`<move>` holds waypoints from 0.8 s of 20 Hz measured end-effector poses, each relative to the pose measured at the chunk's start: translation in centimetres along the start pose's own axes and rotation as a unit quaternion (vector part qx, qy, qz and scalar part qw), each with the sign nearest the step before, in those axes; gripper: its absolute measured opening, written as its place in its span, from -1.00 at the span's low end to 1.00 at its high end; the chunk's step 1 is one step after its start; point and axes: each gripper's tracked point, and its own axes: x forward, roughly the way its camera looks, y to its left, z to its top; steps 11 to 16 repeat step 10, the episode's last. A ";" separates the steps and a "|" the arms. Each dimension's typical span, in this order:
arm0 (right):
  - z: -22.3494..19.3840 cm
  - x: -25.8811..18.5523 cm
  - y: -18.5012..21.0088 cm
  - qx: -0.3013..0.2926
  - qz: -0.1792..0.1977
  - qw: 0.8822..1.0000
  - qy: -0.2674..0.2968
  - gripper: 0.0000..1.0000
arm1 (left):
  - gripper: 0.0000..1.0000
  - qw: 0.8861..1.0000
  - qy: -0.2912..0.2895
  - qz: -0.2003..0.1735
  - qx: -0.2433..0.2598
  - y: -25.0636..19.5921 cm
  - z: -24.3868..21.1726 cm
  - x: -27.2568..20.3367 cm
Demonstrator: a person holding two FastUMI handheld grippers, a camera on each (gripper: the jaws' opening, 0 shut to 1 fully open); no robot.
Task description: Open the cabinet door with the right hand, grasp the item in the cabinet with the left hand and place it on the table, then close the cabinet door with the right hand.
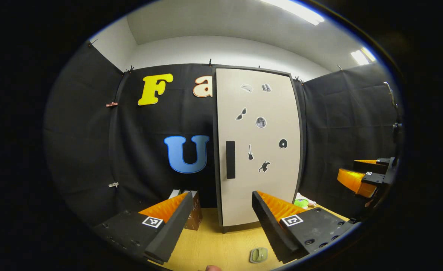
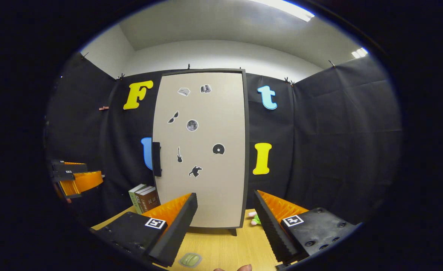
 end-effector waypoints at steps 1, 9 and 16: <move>0.0 0.0 0.0 0.000 0.000 1.000 0.000 0.92 | 0.96 1.000 0.000 0.000 0.000 -0.1 0.1 0.0; -0.8 1.1 0.6 0.002 0.002 1.000 0.000 0.92 | 0.96 1.000 -0.008 0.001 0.006 -0.1 0.2 0.2; -0.9 1.0 0.7 0.003 0.005 1.000 0.002 0.92 | 0.96 1.000 -0.011 -0.001 0.005 -0.1 0.3 0.3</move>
